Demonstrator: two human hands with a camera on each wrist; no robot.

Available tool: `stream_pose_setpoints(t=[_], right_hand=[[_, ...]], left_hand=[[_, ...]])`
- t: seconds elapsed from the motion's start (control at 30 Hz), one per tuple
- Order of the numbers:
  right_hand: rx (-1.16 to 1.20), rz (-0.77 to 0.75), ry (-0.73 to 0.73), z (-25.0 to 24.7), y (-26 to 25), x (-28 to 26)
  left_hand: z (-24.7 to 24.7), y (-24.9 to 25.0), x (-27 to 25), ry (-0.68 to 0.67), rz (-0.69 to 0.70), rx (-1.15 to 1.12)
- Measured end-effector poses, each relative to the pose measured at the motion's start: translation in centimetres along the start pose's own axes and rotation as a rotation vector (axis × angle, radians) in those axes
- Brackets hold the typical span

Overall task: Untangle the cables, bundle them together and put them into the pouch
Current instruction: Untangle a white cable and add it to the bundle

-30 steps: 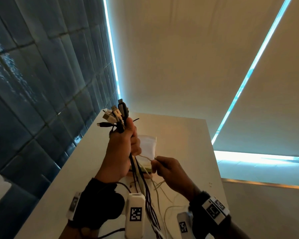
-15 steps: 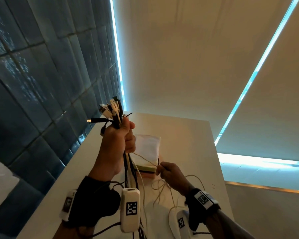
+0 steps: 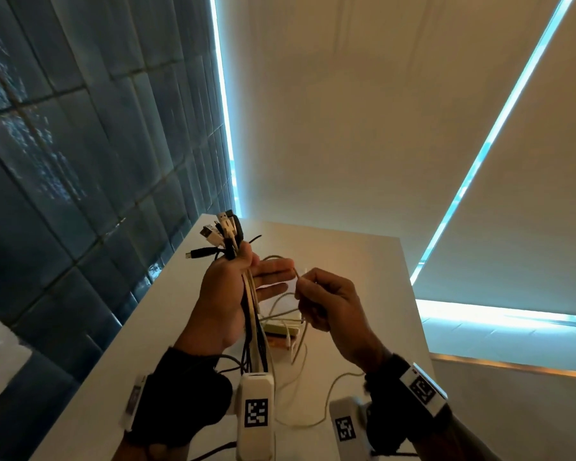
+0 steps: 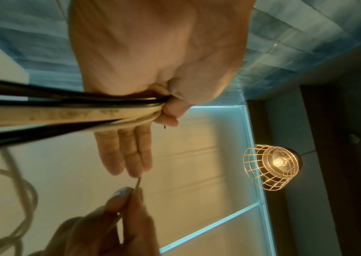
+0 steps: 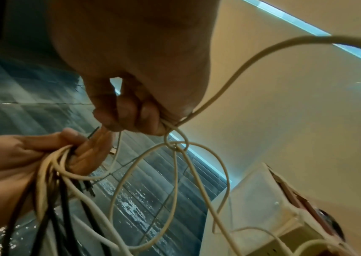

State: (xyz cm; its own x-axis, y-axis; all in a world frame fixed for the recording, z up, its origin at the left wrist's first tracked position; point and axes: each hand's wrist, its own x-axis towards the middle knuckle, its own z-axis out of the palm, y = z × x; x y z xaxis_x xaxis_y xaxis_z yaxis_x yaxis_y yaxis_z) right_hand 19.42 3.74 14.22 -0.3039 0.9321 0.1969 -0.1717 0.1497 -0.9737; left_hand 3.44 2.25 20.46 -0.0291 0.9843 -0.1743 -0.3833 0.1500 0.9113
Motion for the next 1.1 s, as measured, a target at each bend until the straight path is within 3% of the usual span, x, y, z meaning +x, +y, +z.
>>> stream_pose_setpoints(t=[0.37, 0.43, 0.53, 0.6, 0.9, 1.1], right_hand=[[0.000, -0.135, -0.081, 0.6, -0.3, -1.6], [0.000, -0.138, -0.096, 0.6, -0.3, -1.7], [-0.061, -0.049, -0.200, 0.6, 0.2, -1.7], [-0.105, 0.037, -0.213, 0.4, 1.1, -1.5], [-0.230, 0.188, -0.218, -1.6, 6.5, 0.5], [-0.337, 0.326, -0.093, -3.7, 10.4, -1.0]], left_hand=[[0.7, -0.1, -0.1, 0.089, -0.062, 0.223], [0.8, -0.2, -0.2, 0.038, -0.089, 0.185], [0.9, -0.1, -0.2, -0.118, -0.115, -0.163], [0.6, 0.0, 0.1, -0.134, -0.047, -0.275], [-1.1, 0.2, 0.4, -0.108, 0.081, -0.168], [-3.6, 1.7, 0.8, -0.128, 0.141, -0.179]])
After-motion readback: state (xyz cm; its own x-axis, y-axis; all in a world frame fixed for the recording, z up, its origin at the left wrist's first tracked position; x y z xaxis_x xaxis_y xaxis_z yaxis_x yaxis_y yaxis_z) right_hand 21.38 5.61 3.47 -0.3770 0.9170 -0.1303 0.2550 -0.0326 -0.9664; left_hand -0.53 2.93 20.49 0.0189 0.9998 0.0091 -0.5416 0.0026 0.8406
